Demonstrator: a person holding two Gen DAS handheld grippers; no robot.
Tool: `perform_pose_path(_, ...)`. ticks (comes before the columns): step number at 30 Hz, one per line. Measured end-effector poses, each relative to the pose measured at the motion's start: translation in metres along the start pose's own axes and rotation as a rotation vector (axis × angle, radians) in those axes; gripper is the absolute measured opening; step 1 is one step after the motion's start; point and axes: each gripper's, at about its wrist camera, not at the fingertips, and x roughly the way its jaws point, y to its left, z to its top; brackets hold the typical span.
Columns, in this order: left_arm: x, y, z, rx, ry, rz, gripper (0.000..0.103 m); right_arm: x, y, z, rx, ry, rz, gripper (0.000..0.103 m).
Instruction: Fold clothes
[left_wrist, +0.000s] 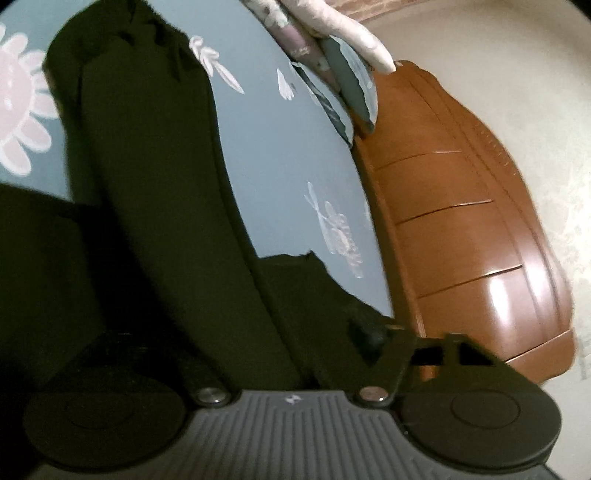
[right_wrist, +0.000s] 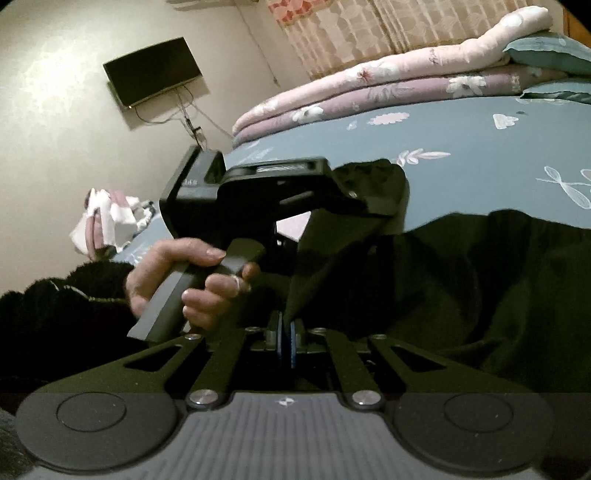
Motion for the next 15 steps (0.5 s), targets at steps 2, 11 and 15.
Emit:
perform_pose_path(2, -0.001, -0.003, -0.001, 0.047, -0.017, 0.039, 0.022, 0.001, 0.0, -0.003, 0.009, 0.007, -0.011, 0.013)
perform_pose_path(11, -0.043, -0.046, -0.008, 0.287, -0.184, 0.099, 0.009, -0.018, -0.007, -0.005, 0.048, -0.059, -0.066, 0.051)
perform_pose_path(15, -0.062, -0.067, -0.016, 0.389, -0.239, 0.112, 0.009, -0.031, -0.015, -0.008, 0.078, -0.083, -0.099, 0.056)
